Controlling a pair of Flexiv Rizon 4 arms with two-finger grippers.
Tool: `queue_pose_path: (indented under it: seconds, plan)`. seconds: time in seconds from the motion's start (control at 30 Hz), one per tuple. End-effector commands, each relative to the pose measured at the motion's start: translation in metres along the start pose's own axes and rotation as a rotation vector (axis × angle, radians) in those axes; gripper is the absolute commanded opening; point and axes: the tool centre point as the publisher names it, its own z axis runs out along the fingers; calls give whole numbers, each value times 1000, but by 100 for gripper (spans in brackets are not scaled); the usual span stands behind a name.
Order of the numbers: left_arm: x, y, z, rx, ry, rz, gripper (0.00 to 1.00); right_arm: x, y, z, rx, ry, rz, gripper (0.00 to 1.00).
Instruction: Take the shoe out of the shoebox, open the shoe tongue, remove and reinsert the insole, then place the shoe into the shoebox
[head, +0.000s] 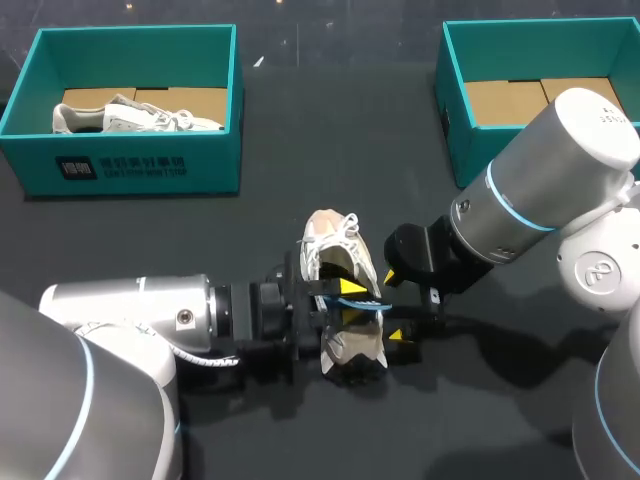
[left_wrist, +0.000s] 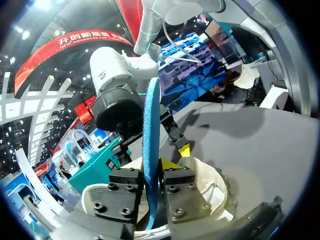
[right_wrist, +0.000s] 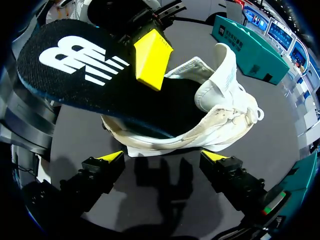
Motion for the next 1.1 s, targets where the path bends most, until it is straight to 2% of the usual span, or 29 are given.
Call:
queue_pose_path:
  seconds: [0.03, 0.6, 0.7, 0.83, 0.87, 0.93, 1.0, 1.1]
  plan:
    - [1, 4, 5, -14, 6, 14, 0, 1, 0, 1, 2, -3, 1, 100]
    - [-5, 47, 12, -123, -13, 23, 0, 1, 0, 1, 2, -3, 1, 100]
    - [-6, 49, 10, -127, -13, 15, 0, 1, 0, 1, 2, -3, 1, 100]
    - [-6, 41, 7, -103, -9, 1, 0, 1, 0, 1, 2, -3, 1, 100]
    - [-7, 38, 6, -98, -8, 1, 17, 1, 0, 1, 2, -3, 1, 100]
    - [-7, 33, 4, -81, -4, 2, 27, 1, 0, 1, 2, -3, 1, 100]
    - [-6, 27, 2, -68, 1, 1, 31, 1, 0, 1, 2, -3, 1, 100]
    - [-6, 19, 0, -63, 1, 2, 31, 1, 0, 1, 2, -3, 1, 100]
